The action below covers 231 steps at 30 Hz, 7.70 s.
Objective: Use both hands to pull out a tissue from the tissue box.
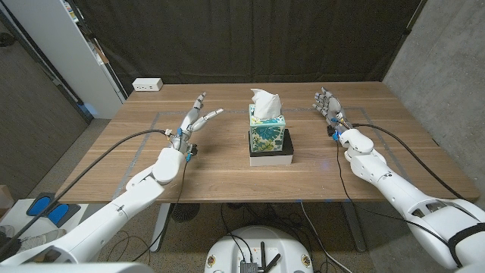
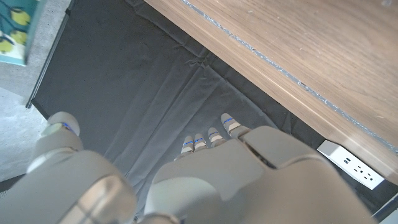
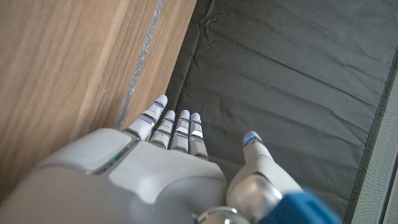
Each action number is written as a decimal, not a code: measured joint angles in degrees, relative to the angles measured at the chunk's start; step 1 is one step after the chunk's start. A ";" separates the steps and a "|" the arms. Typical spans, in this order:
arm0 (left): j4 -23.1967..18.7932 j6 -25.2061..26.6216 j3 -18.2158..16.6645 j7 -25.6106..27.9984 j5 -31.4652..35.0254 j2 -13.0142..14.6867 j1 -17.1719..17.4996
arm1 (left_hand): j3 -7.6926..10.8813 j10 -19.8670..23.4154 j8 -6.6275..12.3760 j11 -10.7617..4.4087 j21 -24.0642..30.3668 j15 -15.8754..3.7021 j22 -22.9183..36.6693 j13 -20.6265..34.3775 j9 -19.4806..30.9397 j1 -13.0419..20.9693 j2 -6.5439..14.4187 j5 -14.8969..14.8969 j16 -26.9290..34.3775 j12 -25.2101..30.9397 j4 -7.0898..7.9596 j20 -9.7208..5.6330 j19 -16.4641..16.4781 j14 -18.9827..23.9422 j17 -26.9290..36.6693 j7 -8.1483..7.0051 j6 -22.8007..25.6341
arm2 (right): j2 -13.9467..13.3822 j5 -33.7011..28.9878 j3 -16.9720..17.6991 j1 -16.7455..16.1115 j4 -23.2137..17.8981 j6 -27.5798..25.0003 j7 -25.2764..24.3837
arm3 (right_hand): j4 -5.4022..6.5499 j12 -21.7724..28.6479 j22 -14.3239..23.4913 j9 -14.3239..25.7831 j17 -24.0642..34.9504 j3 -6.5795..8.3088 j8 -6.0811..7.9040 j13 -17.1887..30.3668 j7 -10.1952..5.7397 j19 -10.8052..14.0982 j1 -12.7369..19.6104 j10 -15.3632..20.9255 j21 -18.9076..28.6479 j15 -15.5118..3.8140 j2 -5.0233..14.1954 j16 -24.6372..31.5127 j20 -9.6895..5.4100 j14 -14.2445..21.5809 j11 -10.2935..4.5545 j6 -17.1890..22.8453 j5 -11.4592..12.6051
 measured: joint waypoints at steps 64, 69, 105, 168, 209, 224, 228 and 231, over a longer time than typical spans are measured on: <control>-12.58 -2.98 -6.98 1.65 3.56 4.06 17.99 | -2.44 0.21 0.22 0.22 0.00 0.00 -0.02 -0.09 -0.01 1.95 0.61 0.09 0.46 0.51 0.70 0.30 1.12 0.00 0.02 1.86 0.00 | -2.90 -3.99 -0.26 -6.69 -15.96 -3.79 -8.40 | -0.80 0.00 0.00 0.00 -1.06 -0.32 0.00 0.02 0.10 0.32 -0.30 0.61 0.00 0.29 0.31 -0.45 0.31 0.73 0.20 0.73 0.00; -12.58 -3.21 -7.22 1.49 3.96 4.04 18.19 | -2.44 -0.01 0.22 0.44 0.00 0.00 -0.01 -0.09 -0.01 2.24 0.77 0.09 0.46 0.62 0.71 0.30 1.12 0.00 0.02 1.86 0.00 | -3.20 -4.24 -0.27 -7.22 -17.02 -4.00 -8.68 | -0.80 0.00 -0.01 -0.01 -1.06 -0.32 0.00 0.02 0.10 0.32 -0.31 0.61 0.00 0.29 0.31 -0.45 0.31 0.72 0.20 0.73 0.00; -10.50 -4.01 -3.37 -6.28 4.54 4.27 10.95 | -3.79 0.09 1.71 1.15 0.45 0.00 -0.02 -0.09 0.02 5.22 1.26 0.09 1.11 1.27 0.64 0.91 3.78 0.00 0.02 2.14 -0.12 | -5.23 -6.10 -0.35 -9.97 -22.12 -2.89 -8.23 | -1.27 -0.48 -0.01 0.00 -1.59 -0.30 0.00 0.02 0.10 0.31 -0.30 1.24 -0.41 0.30 0.31 -0.45 0.30 0.71 0.21 1.34 0.23; -0.51 -8.88 6.68 -22.25 0.18 0.69 -4.80 | -6.74 1.32 4.58 1.44 1.33 1.73 -0.16 0.05 0.40 14.33 1.61 0.98 1.55 2.60 -0.04 2.81 10.92 6.30 -0.27 -0.43 -0.01 | -7.39 -8.81 0.10 -12.08 -27.61 -2.88 -8.69 | -1.90 -0.48 -0.01 -0.01 -2.39 -0.63 -0.36 0.02 0.10 0.42 -0.30 1.54 -0.41 0.61 0.31 -0.45 0.41 1.02 0.51 1.33 0.22; -0.48 -7.66 6.48 -22.93 -9.21 -3.52 -3.84 | -0.05 30.59 22.68 -0.27 2.37 -1.55 0.54 4.05 4.99 33.89 11.80 -10.35 3.56 8.63 0.57 6.22 20.78 32.44 0.50 0.40 19.20 | -8.48 -7.94 1.47 -13.43 -27.96 -2.16 -8.44 | -2.38 -0.77 -0.01 -0.01 -2.65 -0.79 -0.35 0.02 0.41 0.41 -0.53 1.53 -0.41 0.82 0.53 -0.45 0.40 1.23 0.51 1.64 0.22; -5.16 -4.17 5.45 -23.17 -9.94 -1.52 -3.48 | -0.30 29.65 22.74 0.03 2.11 -1.24 0.54 4.57 5.43 33.36 12.33 -10.39 3.11 7.74 0.81 6.64 19.92 31.51 0.69 0.50 18.09 | -8.67 -7.19 1.90 -13.64 -27.43 -2.03 -8.10 | -2.37 -0.76 -0.01 -0.01 -2.64 -0.79 -0.35 0.02 0.41 0.41 -0.53 1.53 -0.41 0.81 0.53 -0.45 0.40 1.23 0.51 1.64 0.22; -6.23 -3.39 5.17 -23.28 -9.94 -1.00 -3.49 | -0.30 29.42 22.74 -0.20 2.11 -1.24 0.54 4.68 5.43 33.35 12.32 -10.39 2.82 7.74 0.80 6.34 19.61 31.51 0.69 0.50 18.09 | -8.68 -7.00 1.94 -13.64 -27.13 -1.96 -7.95 | -2.37 -0.76 -0.01 0.00 -2.64 -0.79 -0.35 0.02 0.41 0.41 -0.53 1.53 -0.41 0.81 0.53 -0.45 0.40 1.23 0.51 1.64 0.22; -7.47 -2.68 4.81 -23.42 -9.91 -0.34 -3.54 | -0.30 29.04 22.73 0.01 2.12 -1.45 0.53 4.83 5.45 33.31 12.37 -10.39 2.77 7.71 0.80 6.64 19.31 31.29 0.69 0.71 17.87 | -8.67 -6.71 1.98 -13.64 -26.83 -1.92 -7.73 | -2.37 -0.76 -0.01 -0.01 -2.64 -0.79 -0.35 0.02 0.41 0.41 -0.53 1.53 -0.41 0.82 0.53 -0.45 0.40 1.23 0.51 1.64 0.22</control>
